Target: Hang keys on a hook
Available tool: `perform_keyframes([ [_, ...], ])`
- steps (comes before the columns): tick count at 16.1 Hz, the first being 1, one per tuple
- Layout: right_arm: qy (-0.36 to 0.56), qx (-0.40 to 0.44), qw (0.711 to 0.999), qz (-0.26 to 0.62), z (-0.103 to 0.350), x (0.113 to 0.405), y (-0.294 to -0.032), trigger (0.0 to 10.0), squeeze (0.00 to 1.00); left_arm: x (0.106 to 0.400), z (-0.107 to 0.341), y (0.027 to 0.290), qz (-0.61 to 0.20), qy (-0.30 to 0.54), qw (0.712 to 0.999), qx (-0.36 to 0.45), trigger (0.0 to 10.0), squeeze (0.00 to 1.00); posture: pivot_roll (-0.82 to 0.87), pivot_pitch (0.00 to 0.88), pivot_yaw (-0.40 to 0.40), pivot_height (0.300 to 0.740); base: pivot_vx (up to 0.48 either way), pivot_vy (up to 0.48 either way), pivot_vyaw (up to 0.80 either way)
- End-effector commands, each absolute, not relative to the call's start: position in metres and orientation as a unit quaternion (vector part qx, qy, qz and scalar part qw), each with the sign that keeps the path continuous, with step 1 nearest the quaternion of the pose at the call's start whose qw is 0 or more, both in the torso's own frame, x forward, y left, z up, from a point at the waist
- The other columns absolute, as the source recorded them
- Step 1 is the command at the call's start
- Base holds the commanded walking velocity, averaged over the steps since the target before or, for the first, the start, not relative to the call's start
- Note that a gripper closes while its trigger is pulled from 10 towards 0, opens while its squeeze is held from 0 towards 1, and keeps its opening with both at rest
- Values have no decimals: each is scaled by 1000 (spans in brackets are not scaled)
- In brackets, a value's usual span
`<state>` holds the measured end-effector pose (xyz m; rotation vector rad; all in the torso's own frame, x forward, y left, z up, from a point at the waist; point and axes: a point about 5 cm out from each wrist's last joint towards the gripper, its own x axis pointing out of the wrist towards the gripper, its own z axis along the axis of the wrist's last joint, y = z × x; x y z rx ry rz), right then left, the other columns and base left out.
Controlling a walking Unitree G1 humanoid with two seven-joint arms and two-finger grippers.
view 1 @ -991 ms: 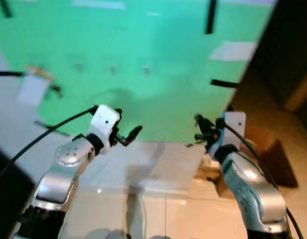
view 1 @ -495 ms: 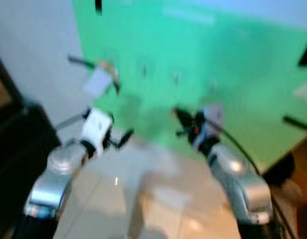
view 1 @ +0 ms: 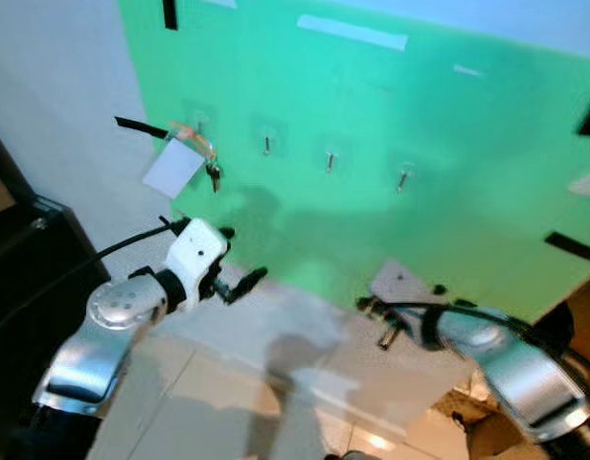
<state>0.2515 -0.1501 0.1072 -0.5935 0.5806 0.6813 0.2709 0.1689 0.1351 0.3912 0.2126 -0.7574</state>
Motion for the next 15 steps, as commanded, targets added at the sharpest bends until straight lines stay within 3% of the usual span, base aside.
perform_keyframes([
  [1, 254, -281, 868, 321, 126, 259, -153, 10000, 0, 272, 136, 163, -395, 102, 891, 199, 10000, 0, 16, 0, -17, 740, 0, 0, 0],
  [4, 256, -328, 831, 369, 142, 255, -163, 10000, 0, 271, 135, 158, -452, 109, 857, 225, 10000, 0, 12, 0, -22, 740, 0, 0, 0],
  [5, 260, -291, 840, 377, 149, 255, -165, 10000, 0, 271, 135, 156, -462, 108, 850, 230, 10000, 0, 6, 0, -21, 740, 0, 0, 0],
  [6, 314, -444, 786, 295, 140, 259, -201, 10000, 0, 273, 134, 153, -466, 106, 848, 229, 10000, 0, 0, 0, -25, 740, 0, 0, 0],
  [7, 308, -407, 802, 310, 143, 259, -196, 10000, 0, 273, 134, 152, -467, 105, 848, 229, 10000, 0, 0, 0, -25, 740, 0, 0, 0],
  [8, 283, -231, 879, 305, 153, 266, -178, 10000, 0, 274, 134, 149, -469, 101, 848, 225, 10000, 0, -3, 0, -30, 740, 0, 0, 0],
  [9, 291, -309, 865, 268, 149, 271, -188, 10000, 0, 275, 134, 148, -470, 100, 848, 223, 10000, 0, -3, 0, -30, 740, 0, 0, 0],
  [10, 277, -280, 878, 270, 149, 273, -182, 10000, 0, 274, 134, 145, -474, 96, 847, 220, 10000, 0, -1, 0, -39, 740, 0, 0, 0],
  [11, 242, -158, 913, 289, 159, 276, -165, 10000, 0, 274, 134, 142, -479, 89, 846, 215, 10000, 0, -2, 0, -44, 740, 0, 0, 0],
  [14, 210, -99, 927, 293, 173, 283, -145, 10000, 0, 272, 135, 130, -506, 76, 836, 200, 10000, 0, 1, 0, -49, 740, 0, 0, 0],
  [15, 211, -125, 924, 293, 174, 283, -144, 10000, 0, 272, 135, 129, -507, 76, 835, 200, 10000, 0, -2, 0, -51, 740, 0, 0, 0],
])
